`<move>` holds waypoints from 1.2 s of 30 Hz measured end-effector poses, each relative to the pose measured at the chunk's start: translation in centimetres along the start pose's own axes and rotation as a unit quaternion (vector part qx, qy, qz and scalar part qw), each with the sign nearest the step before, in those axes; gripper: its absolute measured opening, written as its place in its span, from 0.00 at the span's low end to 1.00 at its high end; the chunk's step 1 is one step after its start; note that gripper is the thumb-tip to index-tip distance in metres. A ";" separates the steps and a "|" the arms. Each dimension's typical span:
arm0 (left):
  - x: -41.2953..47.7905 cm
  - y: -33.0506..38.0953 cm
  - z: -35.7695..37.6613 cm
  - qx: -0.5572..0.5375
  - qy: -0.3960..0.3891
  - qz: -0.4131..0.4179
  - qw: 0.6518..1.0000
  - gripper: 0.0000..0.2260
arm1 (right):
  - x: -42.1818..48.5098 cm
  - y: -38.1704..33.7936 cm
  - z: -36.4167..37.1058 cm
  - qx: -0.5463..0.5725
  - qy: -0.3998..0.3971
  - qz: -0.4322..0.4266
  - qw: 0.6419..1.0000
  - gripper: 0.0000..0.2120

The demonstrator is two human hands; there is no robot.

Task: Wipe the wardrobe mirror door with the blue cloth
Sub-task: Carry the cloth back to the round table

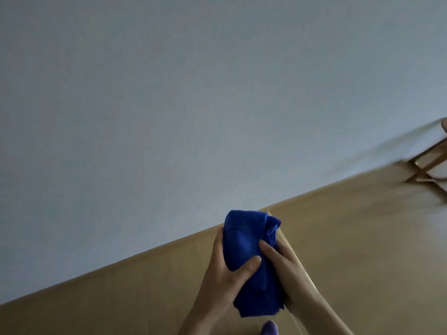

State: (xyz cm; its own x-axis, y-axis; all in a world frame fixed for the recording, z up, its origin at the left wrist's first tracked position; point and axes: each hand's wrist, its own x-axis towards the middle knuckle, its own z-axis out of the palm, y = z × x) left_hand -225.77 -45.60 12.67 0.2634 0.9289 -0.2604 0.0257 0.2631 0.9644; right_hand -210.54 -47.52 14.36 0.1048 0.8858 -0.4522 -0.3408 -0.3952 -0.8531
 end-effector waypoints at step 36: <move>21.8 2.0 41.0 0.146 -0.348 -0.042 0.925 0.50 | 4.4 -11.3 -37.0 0.192 0.334 -0.095 0.918 0.12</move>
State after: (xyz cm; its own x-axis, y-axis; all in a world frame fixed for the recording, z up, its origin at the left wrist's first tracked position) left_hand -180.43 -35.51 10.83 0.8034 0.4889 -0.3400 0.3068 0.1496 0.9400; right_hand -171.70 -48.13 12.34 0.7020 0.5323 -0.4732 -0.5484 -0.0199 -0.8360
